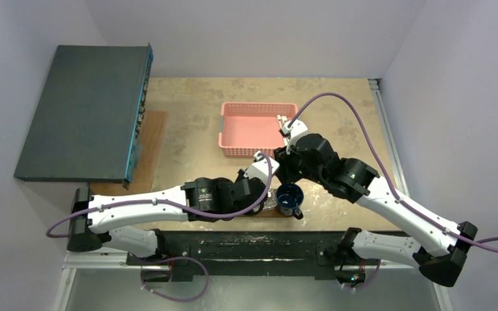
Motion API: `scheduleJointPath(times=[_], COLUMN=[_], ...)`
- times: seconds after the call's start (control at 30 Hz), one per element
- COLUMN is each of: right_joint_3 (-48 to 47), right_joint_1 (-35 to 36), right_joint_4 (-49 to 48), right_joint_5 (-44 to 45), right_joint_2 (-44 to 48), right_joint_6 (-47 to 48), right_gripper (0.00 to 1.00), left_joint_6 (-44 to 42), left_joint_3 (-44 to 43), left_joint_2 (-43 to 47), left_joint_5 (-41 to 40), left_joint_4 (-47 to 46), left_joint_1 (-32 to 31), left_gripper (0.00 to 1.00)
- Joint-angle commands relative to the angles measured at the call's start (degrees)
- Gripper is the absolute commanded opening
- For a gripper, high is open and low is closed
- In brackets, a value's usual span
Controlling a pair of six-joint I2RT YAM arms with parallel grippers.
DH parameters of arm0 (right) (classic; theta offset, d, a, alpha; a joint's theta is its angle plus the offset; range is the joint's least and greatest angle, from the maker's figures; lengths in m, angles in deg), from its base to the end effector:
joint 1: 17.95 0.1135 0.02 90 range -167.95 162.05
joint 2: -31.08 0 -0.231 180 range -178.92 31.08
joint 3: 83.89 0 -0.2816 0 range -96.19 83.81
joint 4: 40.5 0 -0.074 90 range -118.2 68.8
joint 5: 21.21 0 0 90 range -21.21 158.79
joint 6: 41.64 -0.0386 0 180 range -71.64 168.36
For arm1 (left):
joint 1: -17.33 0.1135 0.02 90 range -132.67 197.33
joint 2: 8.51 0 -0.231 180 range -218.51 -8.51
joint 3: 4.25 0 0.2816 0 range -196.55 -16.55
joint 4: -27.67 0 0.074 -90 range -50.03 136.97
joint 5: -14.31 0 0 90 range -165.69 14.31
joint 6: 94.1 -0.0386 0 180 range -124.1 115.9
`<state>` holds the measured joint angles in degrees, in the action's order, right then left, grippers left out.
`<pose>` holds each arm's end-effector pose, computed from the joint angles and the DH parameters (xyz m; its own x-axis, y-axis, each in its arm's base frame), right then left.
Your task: Prepare toiletry sets of a toothbrush and toothpaste on the tray
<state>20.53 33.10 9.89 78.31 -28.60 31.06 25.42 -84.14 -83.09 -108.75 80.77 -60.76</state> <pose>0.1725 0.2033 0.3266 -0.5425 -0.2046 -0.8148 -0.5446 0.8241 0.1557 0.0847 -0.2994 0.2835 -0.4998 0.3687 -0.7837 0.5725 0.8197 0.0206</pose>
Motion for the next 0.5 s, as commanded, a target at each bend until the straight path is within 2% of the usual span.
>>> scheduleJointPath(times=[0.0,0.47], right_joint_3=[0.6,1.8], right_joint_1=[0.0,0.0], right_joint_4=[-2.0,-2.2], right_joint_5=[0.8,0.1], right_joint_2=[-0.2,0.2], right_joint_6=[-0.9,-1.3], right_gripper=[0.47,0.48], left_joint_6=[1.2,2.7], left_joint_3=[0.3,0.3], left_joint_2=[-0.2,-2.9], left_joint_5=[-4.0,-6.8], left_joint_4=[-1.8,-1.8], left_joint_1=[-1.3,-4.3], left_gripper=[0.00,0.00])
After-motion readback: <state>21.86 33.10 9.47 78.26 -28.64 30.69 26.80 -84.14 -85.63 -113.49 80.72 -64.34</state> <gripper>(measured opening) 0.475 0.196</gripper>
